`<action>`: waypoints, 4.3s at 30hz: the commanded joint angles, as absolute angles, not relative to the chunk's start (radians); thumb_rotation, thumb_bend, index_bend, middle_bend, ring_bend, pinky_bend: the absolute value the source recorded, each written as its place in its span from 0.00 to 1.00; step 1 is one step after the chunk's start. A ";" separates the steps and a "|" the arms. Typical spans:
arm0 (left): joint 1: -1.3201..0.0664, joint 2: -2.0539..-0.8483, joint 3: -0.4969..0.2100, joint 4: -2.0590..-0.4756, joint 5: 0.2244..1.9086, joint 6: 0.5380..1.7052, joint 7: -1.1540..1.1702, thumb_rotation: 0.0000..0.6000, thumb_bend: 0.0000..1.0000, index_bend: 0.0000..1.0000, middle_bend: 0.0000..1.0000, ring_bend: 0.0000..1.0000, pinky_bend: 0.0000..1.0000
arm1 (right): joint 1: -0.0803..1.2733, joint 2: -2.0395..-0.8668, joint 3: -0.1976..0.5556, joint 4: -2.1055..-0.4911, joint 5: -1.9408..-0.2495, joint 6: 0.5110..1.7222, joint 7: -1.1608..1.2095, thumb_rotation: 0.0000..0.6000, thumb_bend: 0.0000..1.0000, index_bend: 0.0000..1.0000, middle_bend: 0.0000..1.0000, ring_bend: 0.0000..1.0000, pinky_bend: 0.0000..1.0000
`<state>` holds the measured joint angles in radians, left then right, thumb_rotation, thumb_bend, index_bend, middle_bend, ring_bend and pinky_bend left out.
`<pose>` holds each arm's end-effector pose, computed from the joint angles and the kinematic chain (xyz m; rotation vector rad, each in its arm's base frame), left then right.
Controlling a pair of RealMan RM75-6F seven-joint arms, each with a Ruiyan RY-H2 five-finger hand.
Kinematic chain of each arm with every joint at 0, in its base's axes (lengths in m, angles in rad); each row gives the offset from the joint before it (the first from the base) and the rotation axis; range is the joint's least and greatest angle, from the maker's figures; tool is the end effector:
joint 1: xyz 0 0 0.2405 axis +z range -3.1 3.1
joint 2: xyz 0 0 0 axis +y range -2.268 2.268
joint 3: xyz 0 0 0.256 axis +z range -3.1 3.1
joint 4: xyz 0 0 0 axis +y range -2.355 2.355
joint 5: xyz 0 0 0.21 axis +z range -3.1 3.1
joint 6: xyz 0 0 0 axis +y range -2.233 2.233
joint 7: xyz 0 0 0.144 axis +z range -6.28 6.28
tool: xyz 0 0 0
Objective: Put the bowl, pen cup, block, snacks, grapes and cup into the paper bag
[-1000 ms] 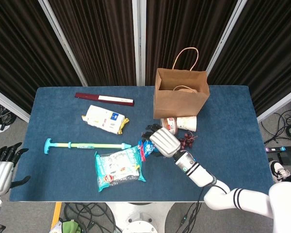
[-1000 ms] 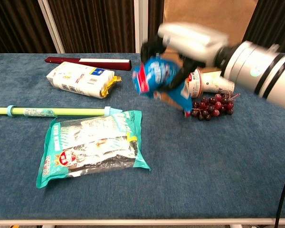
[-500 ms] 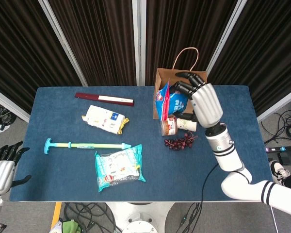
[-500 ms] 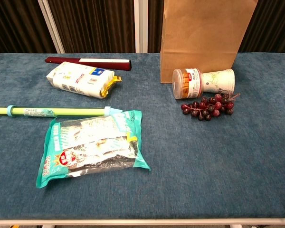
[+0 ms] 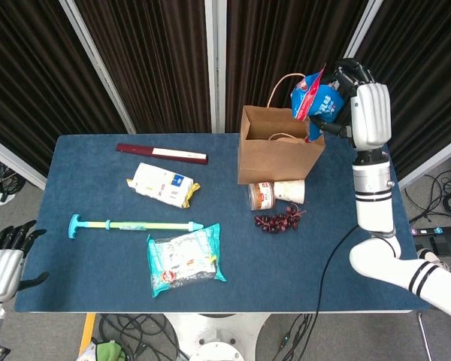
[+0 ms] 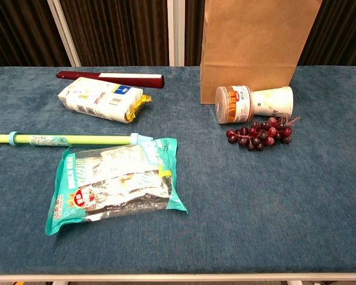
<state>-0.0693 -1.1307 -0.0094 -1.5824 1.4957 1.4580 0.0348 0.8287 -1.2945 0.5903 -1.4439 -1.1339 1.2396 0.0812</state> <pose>-0.3240 0.1676 0.1495 -1.4243 -0.9234 -0.8104 -0.0729 -0.4350 0.2031 1.1915 -0.7248 1.6983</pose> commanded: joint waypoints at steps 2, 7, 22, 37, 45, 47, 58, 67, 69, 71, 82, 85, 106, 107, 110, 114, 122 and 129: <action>-0.070 -1.130 -0.009 -1.582 1.495 1.456 0.035 1.00 0.00 0.27 0.20 0.15 0.11 | 0.901 -1.366 0.582 -1.310 -1.048 1.147 0.016 1.00 0.21 0.53 0.50 0.23 0.29; -0.066 -1.128 -0.007 -1.581 1.487 1.453 0.032 1.00 0.00 0.27 0.20 0.15 0.11 | 0.956 -1.463 0.558 -1.170 -1.002 1.099 -0.010 1.00 0.21 0.52 0.49 0.22 0.29; -0.066 -1.134 -0.005 -1.571 1.480 1.444 0.024 1.00 0.00 0.27 0.20 0.15 0.11 | 0.997 -1.570 0.488 -1.072 -1.006 1.025 -0.037 1.00 0.18 0.29 0.36 0.12 0.21; -0.069 -1.134 -0.007 -1.577 1.493 1.452 0.031 1.00 0.00 0.27 0.20 0.15 0.11 | 0.906 -1.423 0.469 -1.291 -0.995 1.030 -0.067 1.00 0.13 0.00 0.11 0.00 0.12; -0.070 -1.129 -0.006 -1.589 1.499 1.457 0.043 1.00 0.00 0.27 0.20 0.15 0.11 | 0.885 -1.386 0.452 -1.303 -0.898 0.963 -0.116 1.00 0.01 0.00 0.05 0.00 0.10; -0.068 -1.127 -0.005 -1.592 1.498 1.458 0.045 1.00 0.00 0.27 0.20 0.15 0.11 | 0.883 -1.384 0.454 -1.302 -0.893 0.958 -0.106 1.00 0.00 0.00 0.04 0.00 0.10; -0.072 -1.120 -0.009 -1.605 1.501 1.460 0.055 1.00 0.00 0.27 0.20 0.15 0.11 | 0.862 -1.320 0.483 -1.369 -0.893 0.949 -0.041 1.00 0.00 0.00 0.00 0.00 0.04; -0.065 -1.121 -0.008 -1.597 1.494 1.465 0.048 1.00 0.00 0.27 0.20 0.15 0.11 | 0.876 -1.321 0.505 -1.394 -0.894 0.956 -0.007 1.00 0.00 0.00 0.00 0.00 0.03; -0.063 -1.121 -0.007 -1.595 1.492 1.465 0.045 1.00 0.00 0.27 0.20 0.15 0.11 | 0.880 -1.326 0.511 -1.395 -0.895 0.960 0.004 1.00 0.00 0.00 0.00 0.00 0.03; -0.062 -1.122 -0.007 -1.593 1.490 1.465 0.043 1.00 0.00 0.27 0.20 0.15 0.11 | 0.885 -1.332 0.513 -1.391 -0.893 0.967 0.004 1.00 0.00 0.00 0.00 0.00 0.03; -0.064 -1.126 -0.007 -1.582 1.497 1.465 0.033 1.00 0.00 0.27 0.20 0.15 0.11 | 0.778 -1.264 0.449 -1.483 -1.041 1.099 0.037 1.00 0.00 0.00 0.19 0.03 0.18; -0.067 -1.126 -0.009 -1.583 1.499 1.463 0.034 1.00 0.00 0.27 0.20 0.15 0.11 | 0.697 -1.206 0.413 -1.548 -1.125 1.175 0.081 1.00 0.03 0.03 0.26 0.10 0.25; -0.080 -1.126 -0.010 -1.599 1.510 1.459 0.052 1.00 0.00 0.27 0.20 0.15 0.11 | 0.512 -1.112 0.071 -1.551 -1.509 1.094 0.002 1.00 0.05 0.36 0.38 0.16 0.33; -0.078 -1.127 -0.009 -1.597 1.508 1.459 0.050 1.00 0.00 0.27 0.20 0.15 0.11 | 0.523 -1.129 0.070 -1.546 -1.502 1.072 -0.015 1.00 0.04 0.35 0.37 0.14 0.31; -0.075 -1.128 -0.007 -1.592 1.503 1.460 0.045 1.00 0.00 0.27 0.20 0.15 0.11 | 0.558 -1.180 0.067 -1.527 -1.469 0.992 -0.072 1.00 0.02 0.29 0.32 0.08 0.25; -0.074 -1.132 -0.006 -1.586 1.502 1.457 0.040 1.00 0.00 0.27 0.20 0.15 0.11 | 0.594 -1.265 0.063 -1.475 -1.434 0.921 -0.146 1.00 0.02 0.25 0.29 0.05 0.22; -0.071 -1.136 -0.004 -1.576 1.499 1.456 0.030 1.00 0.00 0.27 0.20 0.15 0.11 | 0.634 -1.429 0.077 -1.327 -1.393 0.886 -0.209 1.00 0.07 0.25 0.28 0.05 0.21; -0.069 -1.138 -0.001 -1.570 1.497 1.454 0.024 1.00 0.00 0.27 0.20 0.15 0.11 | 0.654 -1.527 0.090 -1.216 -1.379 0.882 -0.198 1.00 0.12 0.25 0.28 0.05 0.21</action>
<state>-0.0696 -1.1385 -0.0015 -1.5707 1.4969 1.4532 0.0248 0.6461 -1.5091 0.0858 -1.2343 -1.3845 0.8863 -0.2007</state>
